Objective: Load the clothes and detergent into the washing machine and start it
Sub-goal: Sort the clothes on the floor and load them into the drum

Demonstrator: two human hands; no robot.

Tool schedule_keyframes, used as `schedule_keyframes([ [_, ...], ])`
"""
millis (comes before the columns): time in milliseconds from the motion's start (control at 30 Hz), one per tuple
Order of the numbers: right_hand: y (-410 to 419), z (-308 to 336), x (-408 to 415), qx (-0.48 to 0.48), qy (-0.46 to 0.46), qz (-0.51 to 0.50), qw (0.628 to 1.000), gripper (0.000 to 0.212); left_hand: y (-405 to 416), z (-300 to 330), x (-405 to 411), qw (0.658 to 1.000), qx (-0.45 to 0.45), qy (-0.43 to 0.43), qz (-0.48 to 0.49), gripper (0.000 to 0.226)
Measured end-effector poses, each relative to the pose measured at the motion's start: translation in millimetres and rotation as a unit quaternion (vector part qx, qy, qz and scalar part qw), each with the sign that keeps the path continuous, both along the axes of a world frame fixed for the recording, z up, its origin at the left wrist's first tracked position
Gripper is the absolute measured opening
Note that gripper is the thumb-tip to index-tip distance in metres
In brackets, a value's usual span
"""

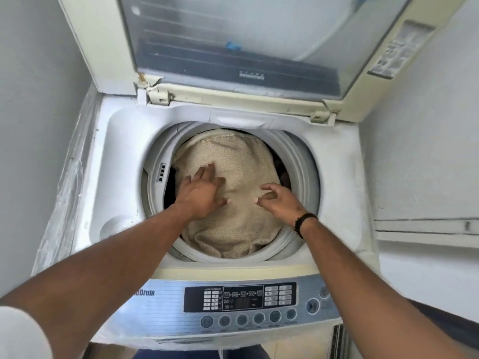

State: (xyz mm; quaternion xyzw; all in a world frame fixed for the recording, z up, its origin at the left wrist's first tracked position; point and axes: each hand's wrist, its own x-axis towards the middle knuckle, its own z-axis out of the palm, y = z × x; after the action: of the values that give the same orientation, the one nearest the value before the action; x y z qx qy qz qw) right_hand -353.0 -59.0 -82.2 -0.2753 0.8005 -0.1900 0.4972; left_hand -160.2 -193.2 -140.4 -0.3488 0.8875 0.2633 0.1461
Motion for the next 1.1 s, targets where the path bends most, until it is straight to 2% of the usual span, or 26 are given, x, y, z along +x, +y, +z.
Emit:
schedule_keyframes([
  [100,39,48,0,-0.055,-0.026,-0.1,0.993,0.039,5,12,-2,0.998,0.014,0.053,-0.017,0.066],
  [233,96,101,11,-0.137,0.022,-0.187,0.972,0.019,21,39,-9,0.988,0.083,0.131,0.002,0.057],
  [367,161,142,23,-0.208,0.039,-0.336,0.918,0.011,65,95,-22,0.943,0.215,0.247,0.053,0.041],
  [467,211,154,33,-0.229,0.072,-0.392,0.888,0.01,113,130,-22,0.913,0.246,0.317,0.078,0.035],
  [600,277,151,57,-0.226,0.087,-0.438,0.866,0.008,185,154,-5,0.932,0.111,0.343,-0.039,0.05],
  [700,329,148,78,-0.228,0.1,-0.448,0.859,0.009,237,158,10,0.927,0.103,0.34,-0.123,0.06],
  [800,387,149,100,-0.236,0.114,-0.471,0.842,0.01,279,154,17,0.935,0.092,0.294,-0.175,0.068],
  [900,452,148,131,-0.237,0.118,-0.522,0.811,0.009,324,162,19,0.936,0.139,0.261,-0.191,0.069],
  [1000,524,141,173,-0.235,0.123,-0.583,0.768,0.011,377,182,20,0.925,0.205,0.242,-0.209,0.06],
  [1100,589,128,226,-0.223,0.119,-0.645,0.721,0.014,425,189,23,0.917,0.231,0.217,-0.24,0.063],
])
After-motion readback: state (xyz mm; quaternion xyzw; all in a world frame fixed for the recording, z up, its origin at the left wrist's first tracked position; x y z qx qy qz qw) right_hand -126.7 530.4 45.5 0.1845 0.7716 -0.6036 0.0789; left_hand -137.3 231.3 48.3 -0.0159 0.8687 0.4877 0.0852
